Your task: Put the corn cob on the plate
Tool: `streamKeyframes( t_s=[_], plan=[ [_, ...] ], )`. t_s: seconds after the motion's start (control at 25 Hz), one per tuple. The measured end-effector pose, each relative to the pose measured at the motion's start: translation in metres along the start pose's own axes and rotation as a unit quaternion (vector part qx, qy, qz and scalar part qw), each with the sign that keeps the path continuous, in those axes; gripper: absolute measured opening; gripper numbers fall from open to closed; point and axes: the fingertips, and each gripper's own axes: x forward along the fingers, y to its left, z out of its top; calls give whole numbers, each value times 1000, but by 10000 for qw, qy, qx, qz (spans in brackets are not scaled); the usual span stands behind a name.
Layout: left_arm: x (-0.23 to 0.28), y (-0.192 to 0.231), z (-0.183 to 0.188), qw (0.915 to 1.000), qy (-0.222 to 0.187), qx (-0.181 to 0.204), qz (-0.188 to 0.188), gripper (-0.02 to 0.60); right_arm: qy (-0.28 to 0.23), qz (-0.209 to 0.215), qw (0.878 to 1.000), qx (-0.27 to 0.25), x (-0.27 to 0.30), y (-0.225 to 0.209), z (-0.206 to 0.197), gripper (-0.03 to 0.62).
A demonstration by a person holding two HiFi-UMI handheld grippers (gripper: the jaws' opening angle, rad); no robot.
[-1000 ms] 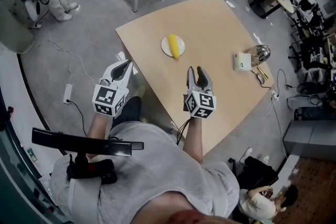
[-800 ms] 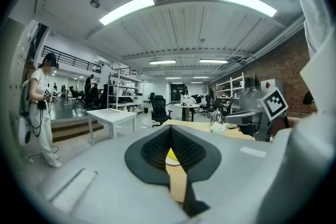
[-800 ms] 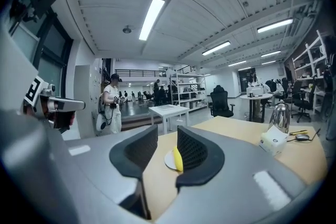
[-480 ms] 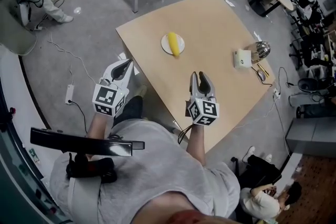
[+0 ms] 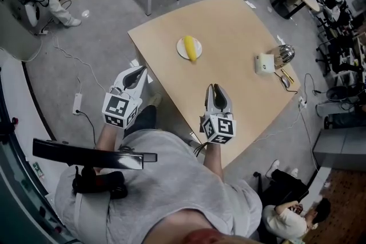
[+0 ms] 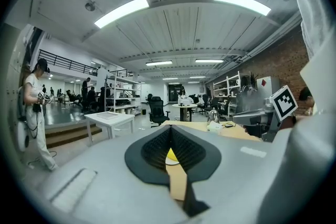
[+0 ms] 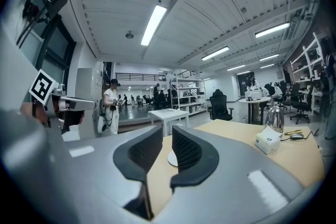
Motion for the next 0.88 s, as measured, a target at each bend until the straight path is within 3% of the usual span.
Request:
streamKeyframes(
  t_s=[0.32, 0.88],
  plan=[
    [-6, -8, 1, 10000, -48, 19, -54, 20, -169, -162, 9997, -90, -11, 1, 3, 15],
    [-11, -20, -1, 9998, -90, 33, -153, 20, -137, -81, 9997, -164, -17, 6, -2, 6]
  ],
)
